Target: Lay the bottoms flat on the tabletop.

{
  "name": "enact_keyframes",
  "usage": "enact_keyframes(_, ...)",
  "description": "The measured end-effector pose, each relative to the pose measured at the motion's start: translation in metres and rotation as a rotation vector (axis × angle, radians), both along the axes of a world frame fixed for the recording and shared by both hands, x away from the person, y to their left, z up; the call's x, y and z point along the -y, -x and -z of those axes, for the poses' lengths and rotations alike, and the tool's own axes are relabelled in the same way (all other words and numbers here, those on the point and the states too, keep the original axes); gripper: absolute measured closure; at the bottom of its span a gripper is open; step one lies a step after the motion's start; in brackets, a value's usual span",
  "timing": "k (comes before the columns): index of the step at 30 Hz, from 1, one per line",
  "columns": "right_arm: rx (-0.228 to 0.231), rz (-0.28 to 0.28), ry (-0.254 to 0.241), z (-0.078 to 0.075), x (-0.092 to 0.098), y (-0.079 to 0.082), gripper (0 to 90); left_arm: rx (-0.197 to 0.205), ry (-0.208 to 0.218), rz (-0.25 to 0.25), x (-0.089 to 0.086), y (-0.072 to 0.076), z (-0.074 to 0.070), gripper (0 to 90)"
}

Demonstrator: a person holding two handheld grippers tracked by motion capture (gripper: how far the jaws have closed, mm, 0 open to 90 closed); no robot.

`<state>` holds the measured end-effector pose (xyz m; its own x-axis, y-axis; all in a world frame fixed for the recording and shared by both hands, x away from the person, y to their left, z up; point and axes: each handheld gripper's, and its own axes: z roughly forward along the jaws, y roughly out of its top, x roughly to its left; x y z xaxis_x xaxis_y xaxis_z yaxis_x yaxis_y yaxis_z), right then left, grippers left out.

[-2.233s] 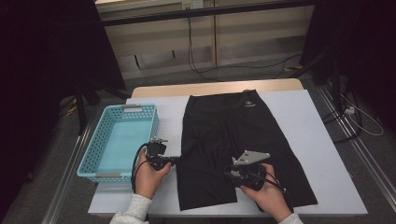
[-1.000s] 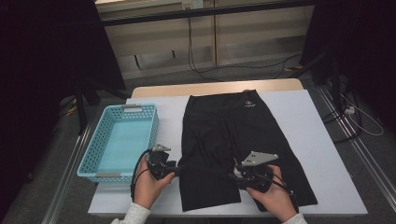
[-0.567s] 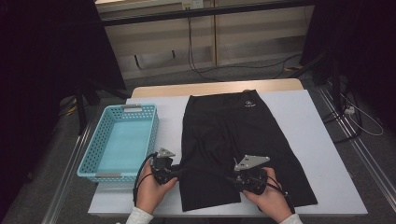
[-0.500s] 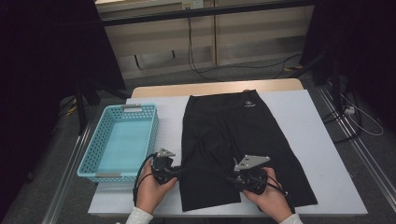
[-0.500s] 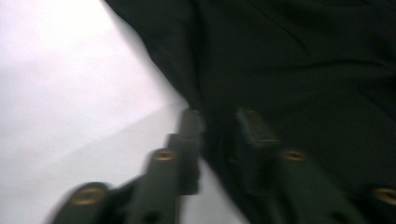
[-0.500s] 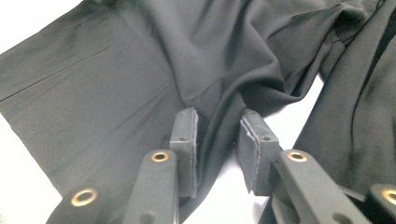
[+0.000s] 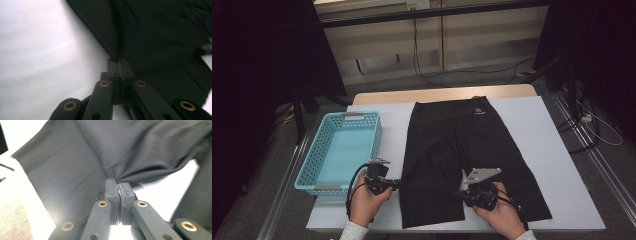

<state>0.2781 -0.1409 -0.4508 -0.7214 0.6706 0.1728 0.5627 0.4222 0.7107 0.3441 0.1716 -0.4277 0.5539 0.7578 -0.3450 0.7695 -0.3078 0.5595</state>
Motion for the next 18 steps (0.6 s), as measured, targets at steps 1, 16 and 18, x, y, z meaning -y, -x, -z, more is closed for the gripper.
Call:
enact_keyframes(1, -0.001, -0.008, -0.001, 0.000, -0.002, 0.001, 88.4, 0.002, 0.003, -0.004, -0.002, 0.000, -0.002, 90.0)
enact_keyframes(16, 0.061, 0.095, -0.006, -0.011, 0.010, -0.007, 67.2, 0.013, -0.031, -0.002, 0.001, -0.001, 0.002, 89.2)
enact_keyframes(18, 0.069, 0.119, -0.021, -0.011, 0.008, -0.011, 63.9, 0.007, -0.028, 0.006, 0.001, -0.002, 0.002, 89.2)
